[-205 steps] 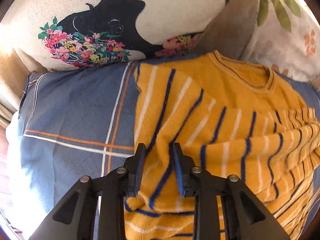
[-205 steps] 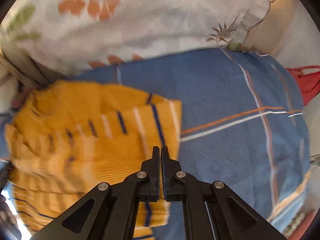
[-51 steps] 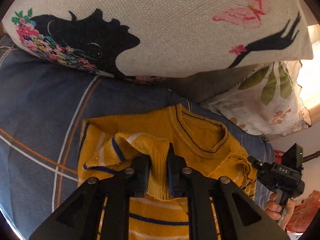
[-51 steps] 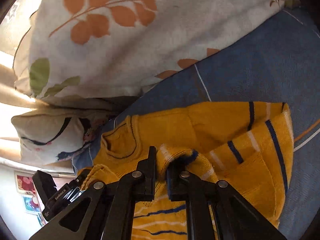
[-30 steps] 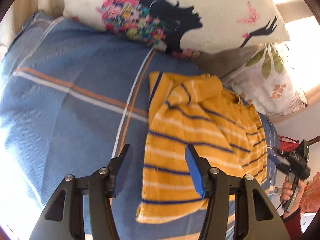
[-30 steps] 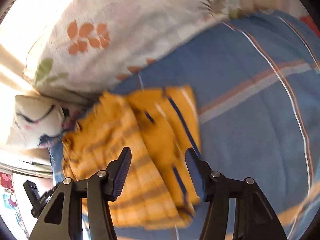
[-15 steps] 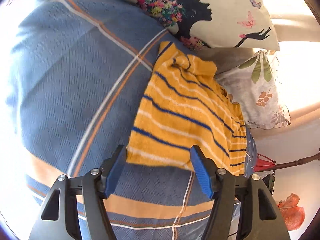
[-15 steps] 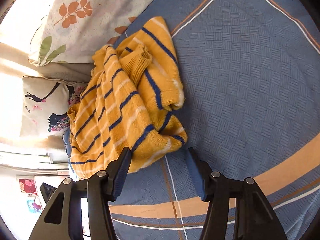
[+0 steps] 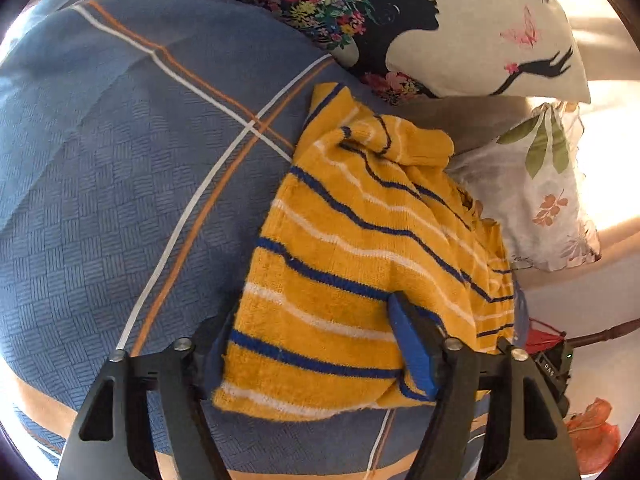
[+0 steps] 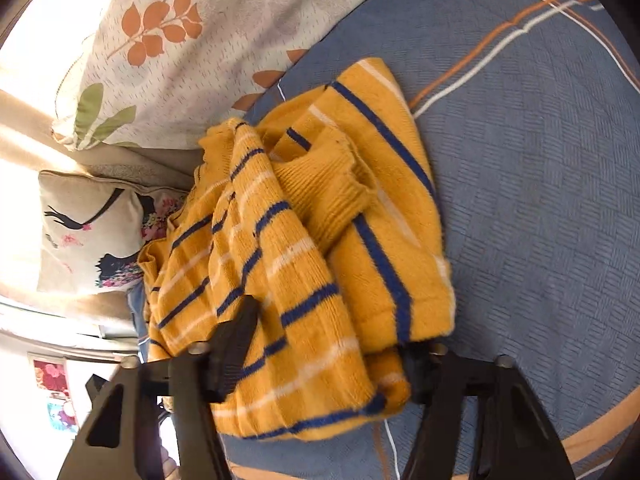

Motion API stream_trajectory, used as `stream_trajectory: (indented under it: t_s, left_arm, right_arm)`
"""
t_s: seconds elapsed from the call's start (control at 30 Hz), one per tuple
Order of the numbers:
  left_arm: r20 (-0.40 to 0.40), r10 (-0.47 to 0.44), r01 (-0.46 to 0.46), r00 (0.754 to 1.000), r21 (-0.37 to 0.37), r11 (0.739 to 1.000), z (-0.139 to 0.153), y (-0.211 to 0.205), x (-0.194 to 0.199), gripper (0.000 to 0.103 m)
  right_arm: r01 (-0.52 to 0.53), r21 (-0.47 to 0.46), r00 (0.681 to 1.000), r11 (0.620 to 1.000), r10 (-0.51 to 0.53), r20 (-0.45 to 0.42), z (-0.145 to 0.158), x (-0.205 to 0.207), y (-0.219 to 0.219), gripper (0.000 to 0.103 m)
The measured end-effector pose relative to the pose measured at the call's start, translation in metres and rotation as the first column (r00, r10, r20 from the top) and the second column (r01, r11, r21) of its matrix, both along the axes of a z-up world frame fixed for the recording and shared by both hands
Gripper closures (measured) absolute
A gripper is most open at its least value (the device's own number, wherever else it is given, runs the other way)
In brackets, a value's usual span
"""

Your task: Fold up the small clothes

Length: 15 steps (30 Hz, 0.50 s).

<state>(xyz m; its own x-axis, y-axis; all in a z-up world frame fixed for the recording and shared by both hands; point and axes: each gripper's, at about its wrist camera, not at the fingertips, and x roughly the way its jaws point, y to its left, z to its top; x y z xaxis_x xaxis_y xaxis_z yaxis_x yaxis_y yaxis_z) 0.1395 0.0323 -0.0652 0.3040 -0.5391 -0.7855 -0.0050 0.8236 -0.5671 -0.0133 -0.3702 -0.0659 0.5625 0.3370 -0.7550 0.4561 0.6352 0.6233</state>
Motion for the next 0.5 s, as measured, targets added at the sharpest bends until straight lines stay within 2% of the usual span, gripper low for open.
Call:
stream_trajectory:
  t_s: [0.03,0.1,0.17,0.33,0.43,0.5]
  left_arm:
    - [-0.034,-0.026,0.026,0.999,-0.007,1.0,-0.001,-0.004,0.002,0.086]
    - [-0.03,-0.015,0.016,0.999,0.025,1.0,0.01,-0.004,0.002,0.087]
    - [-0.007,-0.01,0.01,1.0,0.035,0.999,0.027,0.002,-0.006,0.097]
    - [0.012,0.033,-0.033,0.999,-0.005,0.999,0.057,0.031,-0.041,0.097]
    - [-0.003,0.051,-0.051,0.999,0.021,0.999,0.05,0.038,-0.062,0.097]
    - [-0.032,0.056,-0.054,0.998,0.056,0.997,0.036,0.041,-0.07,0.095]
  right_arm:
    - [-0.024,0.04,1.0,0.999,0.025,-0.015,-0.002,0.005,0.001,0.081]
    - [-0.017,0.065,1.0,0.998,0.017,-0.007,0.004,0.002,-0.002,0.082]
    - [-0.031,0.101,0.999,0.994,0.028,0.023,0.016,-0.006,-0.006,0.082]
    - [-0.121,0.126,0.992,0.985,0.117,0.042,0.041,-0.042,-0.003,0.083]
    - [-0.136,0.111,0.991,0.984,0.135,0.015,0.033,-0.071,-0.007,0.082]
    - [-0.139,0.062,0.99,0.988,0.141,-0.031,0.018,-0.079,-0.009,0.074]
